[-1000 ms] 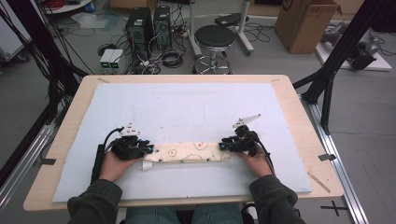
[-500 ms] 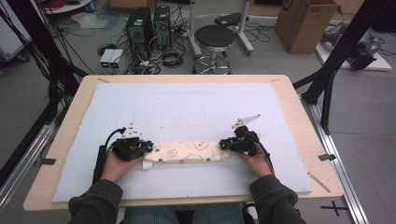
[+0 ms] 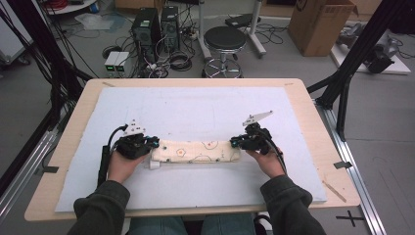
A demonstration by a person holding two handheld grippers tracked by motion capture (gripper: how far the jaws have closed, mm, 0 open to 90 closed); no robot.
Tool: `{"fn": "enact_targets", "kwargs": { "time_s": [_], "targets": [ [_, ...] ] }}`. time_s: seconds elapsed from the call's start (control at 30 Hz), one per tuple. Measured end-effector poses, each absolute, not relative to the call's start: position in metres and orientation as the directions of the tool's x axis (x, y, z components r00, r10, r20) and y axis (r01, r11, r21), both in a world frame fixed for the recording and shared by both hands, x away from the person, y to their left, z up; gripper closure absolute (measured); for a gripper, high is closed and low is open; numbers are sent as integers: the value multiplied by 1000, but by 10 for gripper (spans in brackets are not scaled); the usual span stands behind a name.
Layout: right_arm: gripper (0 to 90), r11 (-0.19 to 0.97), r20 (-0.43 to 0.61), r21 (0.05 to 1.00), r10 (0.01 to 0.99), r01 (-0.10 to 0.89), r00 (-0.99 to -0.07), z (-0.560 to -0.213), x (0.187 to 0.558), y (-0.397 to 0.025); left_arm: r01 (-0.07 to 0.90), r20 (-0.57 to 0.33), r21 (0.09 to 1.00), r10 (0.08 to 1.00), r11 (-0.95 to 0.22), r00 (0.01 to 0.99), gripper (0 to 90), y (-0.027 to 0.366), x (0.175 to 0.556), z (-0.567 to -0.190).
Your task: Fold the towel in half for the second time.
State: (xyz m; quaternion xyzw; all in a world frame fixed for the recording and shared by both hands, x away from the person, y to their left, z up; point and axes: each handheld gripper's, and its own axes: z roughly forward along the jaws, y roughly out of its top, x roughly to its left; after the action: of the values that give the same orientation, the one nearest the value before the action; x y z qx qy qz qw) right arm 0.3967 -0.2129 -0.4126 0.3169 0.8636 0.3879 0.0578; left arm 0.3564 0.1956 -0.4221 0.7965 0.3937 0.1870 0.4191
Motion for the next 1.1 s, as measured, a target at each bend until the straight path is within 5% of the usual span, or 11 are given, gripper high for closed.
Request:
{"fn": "enact_targets", "kwargs": {
  "time_s": [0.67,1.1],
  "targets": [
    [804,432,168,687,687,584,-707,-429,446,-202,499,-49,821,835,-279,548,812,196,397,-435],
    [612,352,233,741,663,571,-711,-419,443,-212,494,-130,845,815,-207,564,613,203,391,-424]
  ]
}}
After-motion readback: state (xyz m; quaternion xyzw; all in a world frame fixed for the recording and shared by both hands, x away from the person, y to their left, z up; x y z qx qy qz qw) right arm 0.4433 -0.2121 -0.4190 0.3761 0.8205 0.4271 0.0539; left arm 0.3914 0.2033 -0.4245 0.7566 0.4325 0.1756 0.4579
